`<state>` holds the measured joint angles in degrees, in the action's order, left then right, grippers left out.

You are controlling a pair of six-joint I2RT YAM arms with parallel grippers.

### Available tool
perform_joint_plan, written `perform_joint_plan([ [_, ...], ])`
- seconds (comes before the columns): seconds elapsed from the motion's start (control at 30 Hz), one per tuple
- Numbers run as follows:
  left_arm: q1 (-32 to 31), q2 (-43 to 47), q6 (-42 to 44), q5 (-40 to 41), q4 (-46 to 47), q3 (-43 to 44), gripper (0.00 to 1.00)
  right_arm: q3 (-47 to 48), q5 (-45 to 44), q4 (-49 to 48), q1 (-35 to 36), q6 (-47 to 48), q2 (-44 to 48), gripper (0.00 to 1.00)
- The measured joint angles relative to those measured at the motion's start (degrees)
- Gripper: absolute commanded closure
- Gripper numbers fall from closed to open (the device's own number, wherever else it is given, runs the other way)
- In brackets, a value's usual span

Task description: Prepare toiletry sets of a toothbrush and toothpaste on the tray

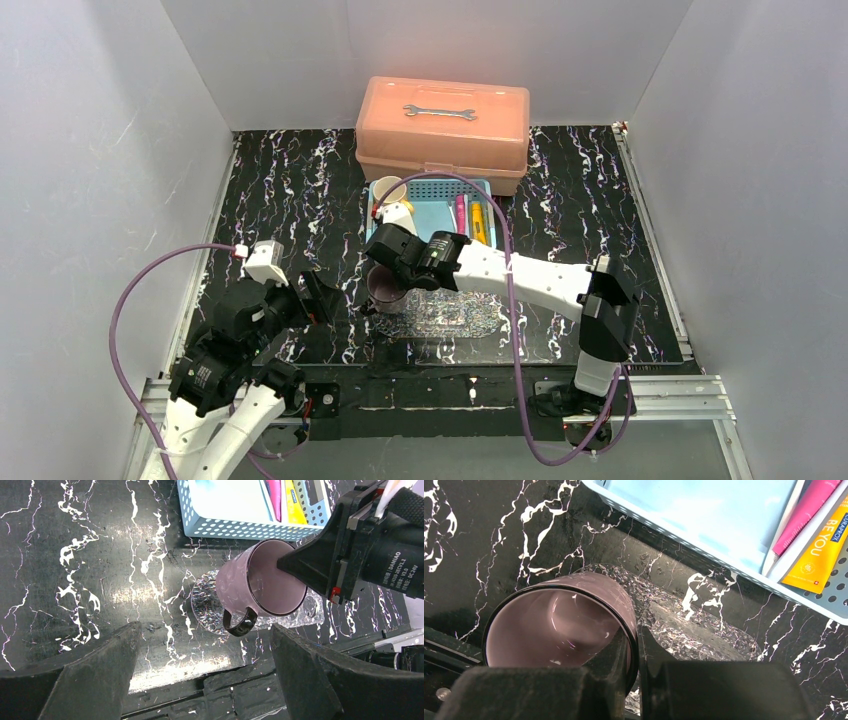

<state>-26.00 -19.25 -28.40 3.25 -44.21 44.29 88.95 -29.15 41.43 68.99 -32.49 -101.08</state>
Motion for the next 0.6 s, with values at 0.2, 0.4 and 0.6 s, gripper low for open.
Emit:
perform_joint_plan([
  [0.2,0.0,0.0,0.0,0.0,0.0,0.0,0.01,-1.7,1.6,-2.5,0.0,2.8,0.0,0.99],
  [0.4,0.0,-0.2,0.0,0.0,0.0,0.0,0.01,-4.6,3.8,-5.6,0.0,7.0,-0.1,0.99],
  [0.6,0.0,-0.6,0.0,0.0,0.0,0.0,0.01,-7.2,7.7,-9.5,-0.9,12.0,-0.2,0.99],
])
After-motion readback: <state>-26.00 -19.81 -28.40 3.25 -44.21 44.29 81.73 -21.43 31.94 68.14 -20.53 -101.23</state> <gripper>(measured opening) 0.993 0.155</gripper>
